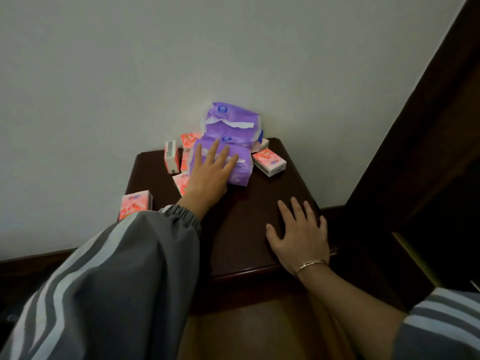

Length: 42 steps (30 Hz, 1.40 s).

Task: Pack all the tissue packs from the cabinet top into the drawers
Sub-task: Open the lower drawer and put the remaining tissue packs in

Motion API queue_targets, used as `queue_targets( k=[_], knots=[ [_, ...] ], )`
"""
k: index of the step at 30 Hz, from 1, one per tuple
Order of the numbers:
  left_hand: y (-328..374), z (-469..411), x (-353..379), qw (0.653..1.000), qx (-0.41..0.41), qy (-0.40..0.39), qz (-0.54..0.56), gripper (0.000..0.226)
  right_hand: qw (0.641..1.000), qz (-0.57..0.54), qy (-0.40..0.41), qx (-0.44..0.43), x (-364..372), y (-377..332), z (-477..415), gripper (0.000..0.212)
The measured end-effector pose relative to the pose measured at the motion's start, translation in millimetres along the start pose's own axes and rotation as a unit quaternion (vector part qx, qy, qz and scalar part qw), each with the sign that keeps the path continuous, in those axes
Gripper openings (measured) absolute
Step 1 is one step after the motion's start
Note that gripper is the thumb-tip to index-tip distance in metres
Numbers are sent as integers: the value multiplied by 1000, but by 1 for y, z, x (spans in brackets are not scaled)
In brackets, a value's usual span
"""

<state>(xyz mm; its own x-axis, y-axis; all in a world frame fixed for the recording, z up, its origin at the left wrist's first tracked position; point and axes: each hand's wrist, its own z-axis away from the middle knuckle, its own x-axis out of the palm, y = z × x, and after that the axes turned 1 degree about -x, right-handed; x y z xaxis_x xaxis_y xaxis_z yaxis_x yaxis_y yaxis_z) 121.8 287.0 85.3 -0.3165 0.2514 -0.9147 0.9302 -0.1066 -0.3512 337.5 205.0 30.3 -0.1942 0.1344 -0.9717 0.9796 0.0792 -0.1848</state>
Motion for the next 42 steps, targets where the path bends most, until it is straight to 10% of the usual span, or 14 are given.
queue_targets(
  k=[11,20,30,36,42],
  knots=[
    [-8,83,-50,961,74,219,150,44,999,-33,-1,-7,-3,3,1,70],
    [6,177,-25,983,53,14,176,60,999,-40,-2,1,-10,1,5,59],
    [3,155,-14,975,12,24,220,60,962,-211,157,-67,-40,-7,-38,24],
    [4,156,-13,980,6,33,195,61,991,-132,-27,-27,-42,-32,-135,64],
    [5,155,-11,978,-15,39,204,57,993,-99,-34,-56,-24,-38,-129,45]
  ],
)
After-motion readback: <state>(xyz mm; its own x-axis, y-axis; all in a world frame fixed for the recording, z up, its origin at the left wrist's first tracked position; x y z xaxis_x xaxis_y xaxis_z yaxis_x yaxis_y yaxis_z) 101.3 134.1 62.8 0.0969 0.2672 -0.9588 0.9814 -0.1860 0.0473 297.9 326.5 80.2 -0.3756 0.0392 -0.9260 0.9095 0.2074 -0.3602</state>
